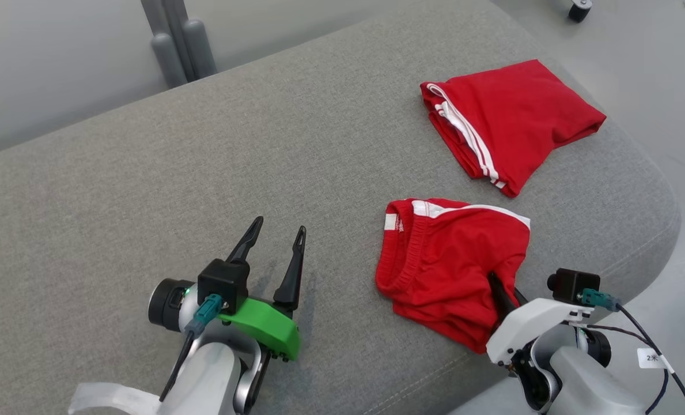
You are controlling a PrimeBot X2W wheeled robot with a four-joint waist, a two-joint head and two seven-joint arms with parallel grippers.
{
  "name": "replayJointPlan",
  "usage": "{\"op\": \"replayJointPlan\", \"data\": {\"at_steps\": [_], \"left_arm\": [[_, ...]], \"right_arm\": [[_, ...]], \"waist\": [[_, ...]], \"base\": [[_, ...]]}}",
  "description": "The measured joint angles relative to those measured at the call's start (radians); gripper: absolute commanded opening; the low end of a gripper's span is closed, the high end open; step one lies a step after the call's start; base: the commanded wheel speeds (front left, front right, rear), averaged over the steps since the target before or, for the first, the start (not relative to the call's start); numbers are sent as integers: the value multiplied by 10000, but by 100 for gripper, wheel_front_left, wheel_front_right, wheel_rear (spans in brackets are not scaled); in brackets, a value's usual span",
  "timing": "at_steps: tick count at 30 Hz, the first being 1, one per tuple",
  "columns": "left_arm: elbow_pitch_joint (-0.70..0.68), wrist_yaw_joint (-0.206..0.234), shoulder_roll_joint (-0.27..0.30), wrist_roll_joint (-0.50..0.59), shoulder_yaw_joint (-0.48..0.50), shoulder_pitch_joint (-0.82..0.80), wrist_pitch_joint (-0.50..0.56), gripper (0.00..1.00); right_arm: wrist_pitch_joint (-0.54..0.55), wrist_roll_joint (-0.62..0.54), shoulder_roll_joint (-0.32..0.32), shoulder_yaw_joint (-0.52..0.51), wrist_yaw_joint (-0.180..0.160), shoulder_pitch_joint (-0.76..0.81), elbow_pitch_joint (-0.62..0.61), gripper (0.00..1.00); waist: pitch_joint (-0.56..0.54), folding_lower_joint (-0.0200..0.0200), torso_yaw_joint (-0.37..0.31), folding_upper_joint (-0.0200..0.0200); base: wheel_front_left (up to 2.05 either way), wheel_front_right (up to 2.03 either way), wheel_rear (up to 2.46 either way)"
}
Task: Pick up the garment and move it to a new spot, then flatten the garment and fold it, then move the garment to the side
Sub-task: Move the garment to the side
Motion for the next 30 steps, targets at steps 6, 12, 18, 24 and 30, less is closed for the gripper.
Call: {"op": "replayJointPlan", "data": {"at_steps": [6, 12, 18, 24, 30], "left_arm": [[-79, -50, 2, 63, -67, -69, 0, 100], [-167, -50, 0, 84, -117, -274, 0, 100], [-247, -59, 0, 105, -188, -500, 0, 100], [-426, -61, 6, -2, -257, -655, 0, 100], [-585, -44, 6, -59, -405, -744, 0, 100]], "right_arm": [[0, -320, -215, 564, -6, -885, -433, 0], [148, -522, -867, 1394, -6, -2596, -836, 0], [685, -600, -1918, 1944, -4, -4245, -1026, 0], [1419, -667, -3392, 2125, -4, -5177, -322, 0], [1638, -600, -4598, 1812, -4, -5619, 771, 0]], "waist": [[421, 0, 108, 0], [789, 0, 584, 0], [1235, 1, 1176, 0], [1656, 2, 1882, 0], [2023, 2, 2612, 0]], "base": [[0, 0, 0], [0, 0, 0], [0, 0, 0], [0, 0, 0], [0, 0, 0]]}}
